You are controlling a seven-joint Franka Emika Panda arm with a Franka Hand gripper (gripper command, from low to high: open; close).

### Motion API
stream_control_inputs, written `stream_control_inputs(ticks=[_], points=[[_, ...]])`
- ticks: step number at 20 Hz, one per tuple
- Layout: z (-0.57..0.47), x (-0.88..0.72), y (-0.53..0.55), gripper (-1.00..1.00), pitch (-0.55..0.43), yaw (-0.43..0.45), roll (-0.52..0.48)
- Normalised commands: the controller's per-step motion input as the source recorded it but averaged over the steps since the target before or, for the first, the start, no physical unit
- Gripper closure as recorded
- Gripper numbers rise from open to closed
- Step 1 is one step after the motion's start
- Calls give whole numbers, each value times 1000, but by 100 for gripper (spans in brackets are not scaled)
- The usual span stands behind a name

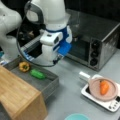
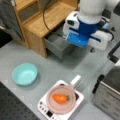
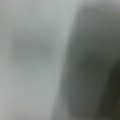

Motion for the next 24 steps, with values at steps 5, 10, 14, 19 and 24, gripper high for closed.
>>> stream_control_inputs(ticks=[5, 10, 14, 19, 24], points=[[-40, 687, 207, -100, 96, -158, 92], [28, 661, 171, -100, 99, -122, 33], [91, 530, 177, -100, 126, -140, -24], [56, 446, 231, -100, 196, -219, -83], [-4, 477, 144, -100, 279, -289, -131]])
